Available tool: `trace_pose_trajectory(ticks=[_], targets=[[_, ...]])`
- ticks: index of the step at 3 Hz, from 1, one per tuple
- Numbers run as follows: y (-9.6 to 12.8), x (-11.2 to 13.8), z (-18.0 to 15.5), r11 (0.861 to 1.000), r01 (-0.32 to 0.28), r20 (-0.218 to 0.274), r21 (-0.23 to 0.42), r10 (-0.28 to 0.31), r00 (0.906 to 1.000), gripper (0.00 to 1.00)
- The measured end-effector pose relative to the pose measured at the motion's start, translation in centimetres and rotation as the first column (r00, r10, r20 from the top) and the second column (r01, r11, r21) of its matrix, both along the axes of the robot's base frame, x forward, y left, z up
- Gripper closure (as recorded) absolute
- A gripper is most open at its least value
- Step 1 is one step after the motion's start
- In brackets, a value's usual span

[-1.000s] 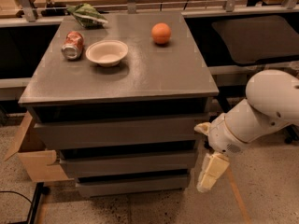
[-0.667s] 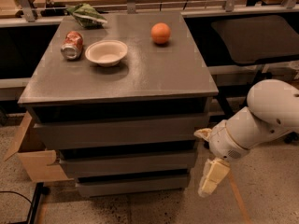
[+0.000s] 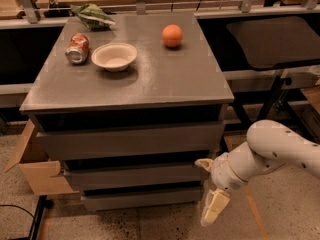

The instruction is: Open bottom drawer

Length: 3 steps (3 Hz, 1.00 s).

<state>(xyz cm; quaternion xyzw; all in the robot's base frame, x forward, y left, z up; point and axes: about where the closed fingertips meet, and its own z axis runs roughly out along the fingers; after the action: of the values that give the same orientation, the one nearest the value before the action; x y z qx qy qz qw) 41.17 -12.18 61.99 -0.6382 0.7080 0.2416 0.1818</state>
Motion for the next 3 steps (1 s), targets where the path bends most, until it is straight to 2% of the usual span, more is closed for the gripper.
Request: trace_pose_trajectory(ticks=[1, 2, 3], targets=[[2.3, 0.0, -6.8, 0.999, -0.019, -0.025, 0.050, 0.020, 0.9995, 0.00], [2.6, -0.1, -7.8, 0.998, -0.029, -0.033, 0.051, 0.030, 0.9990, 0.00], [3.3, -0.7, -11.8, 0.998, -0.046, -0.046, 0.043, 0.048, 0.9978, 0.00]])
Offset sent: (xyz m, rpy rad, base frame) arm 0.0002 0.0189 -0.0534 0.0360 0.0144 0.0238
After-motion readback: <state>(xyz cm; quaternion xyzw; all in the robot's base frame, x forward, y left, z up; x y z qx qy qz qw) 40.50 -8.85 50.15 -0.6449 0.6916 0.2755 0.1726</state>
